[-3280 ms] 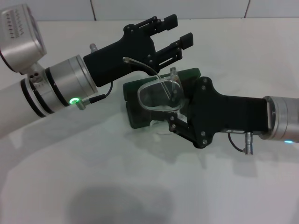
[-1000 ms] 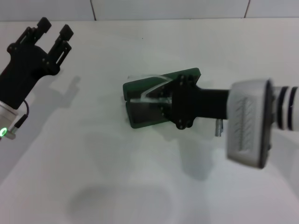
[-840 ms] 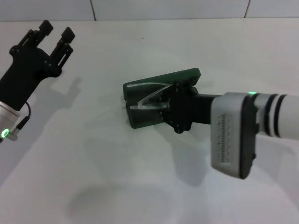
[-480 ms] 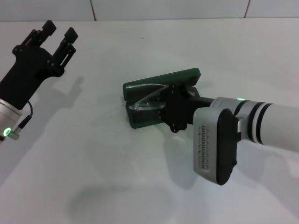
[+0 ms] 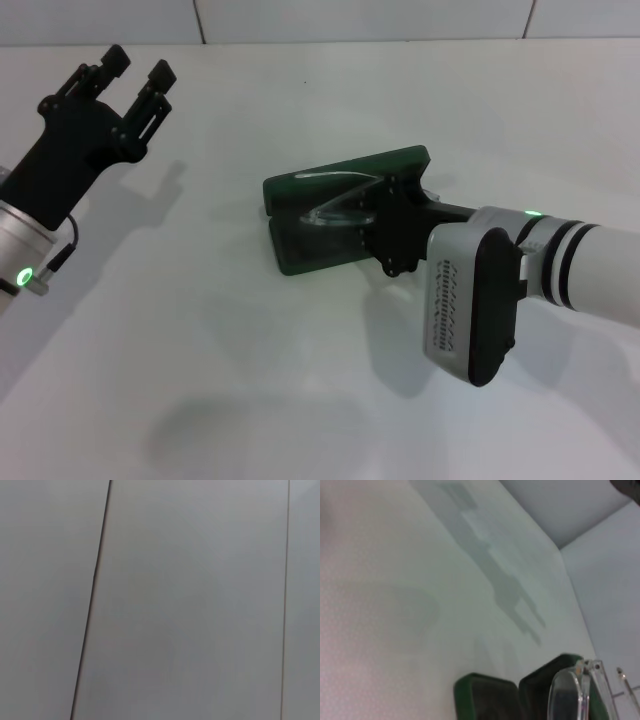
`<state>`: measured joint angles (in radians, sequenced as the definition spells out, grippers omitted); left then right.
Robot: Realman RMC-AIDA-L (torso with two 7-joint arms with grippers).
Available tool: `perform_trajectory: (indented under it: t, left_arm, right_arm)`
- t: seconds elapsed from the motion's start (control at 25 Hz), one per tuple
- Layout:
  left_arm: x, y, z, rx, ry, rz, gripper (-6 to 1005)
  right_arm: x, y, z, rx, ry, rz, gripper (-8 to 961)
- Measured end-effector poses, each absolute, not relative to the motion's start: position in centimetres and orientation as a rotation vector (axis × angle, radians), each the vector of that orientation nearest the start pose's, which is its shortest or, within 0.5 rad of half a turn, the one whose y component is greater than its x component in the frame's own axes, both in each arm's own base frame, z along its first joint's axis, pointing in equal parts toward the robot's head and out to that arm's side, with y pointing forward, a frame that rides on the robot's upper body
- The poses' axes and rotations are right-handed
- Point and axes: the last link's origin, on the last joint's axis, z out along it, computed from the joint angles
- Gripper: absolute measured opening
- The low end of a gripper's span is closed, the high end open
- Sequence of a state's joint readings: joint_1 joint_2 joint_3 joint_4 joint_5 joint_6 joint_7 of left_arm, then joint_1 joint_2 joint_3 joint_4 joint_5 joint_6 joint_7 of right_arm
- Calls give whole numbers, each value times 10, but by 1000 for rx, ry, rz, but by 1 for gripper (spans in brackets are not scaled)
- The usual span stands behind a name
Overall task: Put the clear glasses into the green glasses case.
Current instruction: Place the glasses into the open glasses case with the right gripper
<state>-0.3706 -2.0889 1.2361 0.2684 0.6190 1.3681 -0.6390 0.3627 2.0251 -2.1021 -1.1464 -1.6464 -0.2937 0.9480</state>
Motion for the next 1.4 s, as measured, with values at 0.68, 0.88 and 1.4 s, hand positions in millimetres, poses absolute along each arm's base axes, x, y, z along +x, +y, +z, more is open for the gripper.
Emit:
perform_trajectory:
  t: [0.68,0.88,1.4]
  left_arm:
    - [-290,321,-6,-1890,-495,-1070,579]
    - [-291,320,-7,-1889,-500,-1067,579]
    - [-291,320,-6,-1889,-497,-1066,579]
  right_arm:
    - [178,332,-116,-2408,-670,-63,134]
    - [175,330,-115,-2433,-631,-27,248]
    - [176,333,-73,-2695,-417,219,588]
